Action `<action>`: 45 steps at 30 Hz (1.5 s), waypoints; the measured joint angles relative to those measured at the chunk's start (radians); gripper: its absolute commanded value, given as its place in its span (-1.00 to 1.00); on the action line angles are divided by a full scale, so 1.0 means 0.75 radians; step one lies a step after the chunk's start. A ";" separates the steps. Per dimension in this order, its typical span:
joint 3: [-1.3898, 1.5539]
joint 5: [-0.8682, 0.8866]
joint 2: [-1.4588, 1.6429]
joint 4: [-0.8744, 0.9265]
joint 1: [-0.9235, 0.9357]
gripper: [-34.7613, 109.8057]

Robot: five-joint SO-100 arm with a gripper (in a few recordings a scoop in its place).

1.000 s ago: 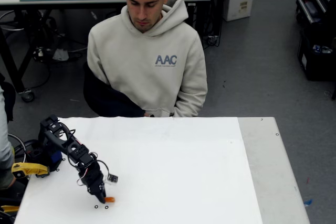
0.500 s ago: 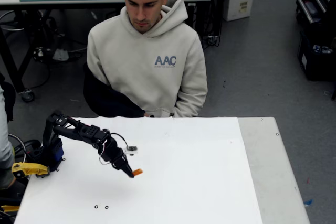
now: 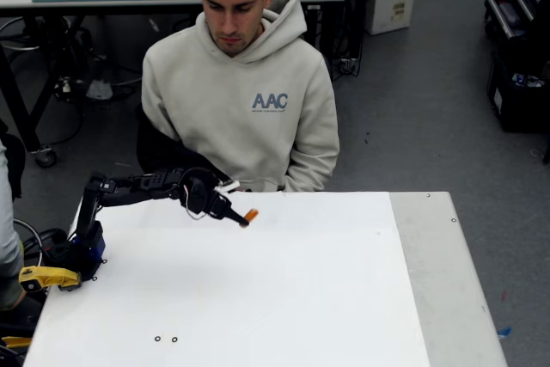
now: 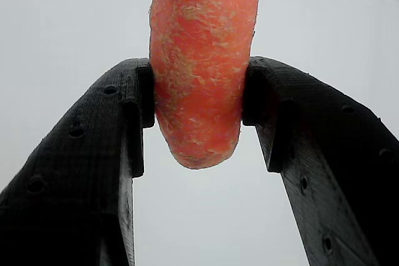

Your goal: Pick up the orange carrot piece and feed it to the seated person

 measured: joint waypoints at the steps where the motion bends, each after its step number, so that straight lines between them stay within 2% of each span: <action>1: -0.018 0.000 0.000 0.000 -0.035 -0.55; 7: -0.149 -0.057 -0.008 0.000 -0.202 -0.55; 15: -0.286 -0.358 -0.008 0.000 -0.442 -0.55; 25: -0.601 -0.681 -0.133 0.000 -0.605 -0.55; 39: -1.458 -0.742 -0.699 0.000 -0.722 -0.55; 45: -1.542 -0.726 -0.726 -0.055 -0.697 -0.55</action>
